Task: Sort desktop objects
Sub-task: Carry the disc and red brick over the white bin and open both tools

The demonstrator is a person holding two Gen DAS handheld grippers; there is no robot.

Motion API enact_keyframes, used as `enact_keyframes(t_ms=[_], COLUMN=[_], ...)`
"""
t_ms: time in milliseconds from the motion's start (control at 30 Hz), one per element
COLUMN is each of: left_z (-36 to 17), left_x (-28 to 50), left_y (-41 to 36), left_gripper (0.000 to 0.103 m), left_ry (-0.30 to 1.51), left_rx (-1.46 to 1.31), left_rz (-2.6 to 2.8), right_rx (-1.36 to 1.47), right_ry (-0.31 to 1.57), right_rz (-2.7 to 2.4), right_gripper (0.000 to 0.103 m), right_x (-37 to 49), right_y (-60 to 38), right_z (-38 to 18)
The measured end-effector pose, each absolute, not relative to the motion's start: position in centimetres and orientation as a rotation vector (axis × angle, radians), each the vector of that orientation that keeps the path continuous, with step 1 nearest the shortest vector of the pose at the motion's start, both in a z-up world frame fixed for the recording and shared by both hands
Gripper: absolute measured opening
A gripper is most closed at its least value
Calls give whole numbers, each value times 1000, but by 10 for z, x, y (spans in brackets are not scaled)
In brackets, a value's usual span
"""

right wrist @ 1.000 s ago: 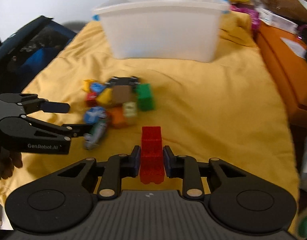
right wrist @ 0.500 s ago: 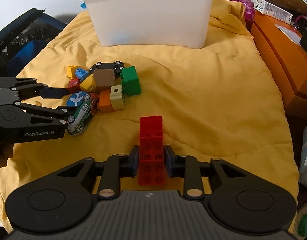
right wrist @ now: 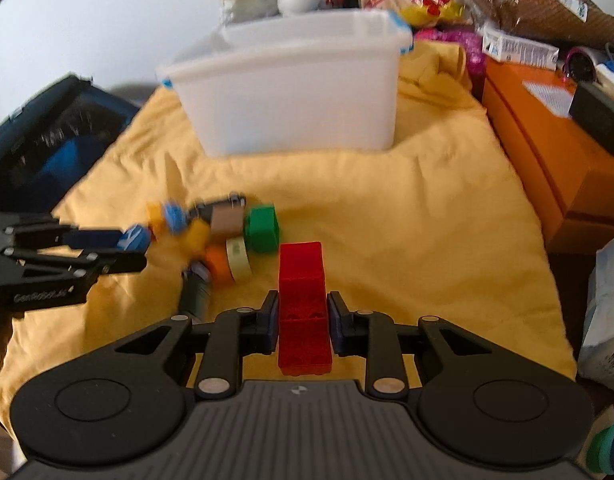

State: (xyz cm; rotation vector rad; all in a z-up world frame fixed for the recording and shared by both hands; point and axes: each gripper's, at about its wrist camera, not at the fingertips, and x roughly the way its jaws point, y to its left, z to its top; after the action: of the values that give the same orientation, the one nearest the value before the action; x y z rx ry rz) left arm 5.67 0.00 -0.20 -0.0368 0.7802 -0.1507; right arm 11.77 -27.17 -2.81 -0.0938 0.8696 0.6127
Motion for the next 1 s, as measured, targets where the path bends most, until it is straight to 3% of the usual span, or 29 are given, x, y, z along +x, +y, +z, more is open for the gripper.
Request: enact_keyframes(t_ms=[533, 1000], left_z=[101, 180], left_x=[121, 213], left_y=[49, 59], left_gripper=[42, 42], left_ry=[660, 639], left_rx=[-94, -67], left_rz=[-47, -40], right_rx=[-8, -60], right_ry=[679, 633], right_rz=[650, 699], right_gripper=[28, 28], right_x=[188, 264], right_y=[-263, -233], right_z=[74, 142])
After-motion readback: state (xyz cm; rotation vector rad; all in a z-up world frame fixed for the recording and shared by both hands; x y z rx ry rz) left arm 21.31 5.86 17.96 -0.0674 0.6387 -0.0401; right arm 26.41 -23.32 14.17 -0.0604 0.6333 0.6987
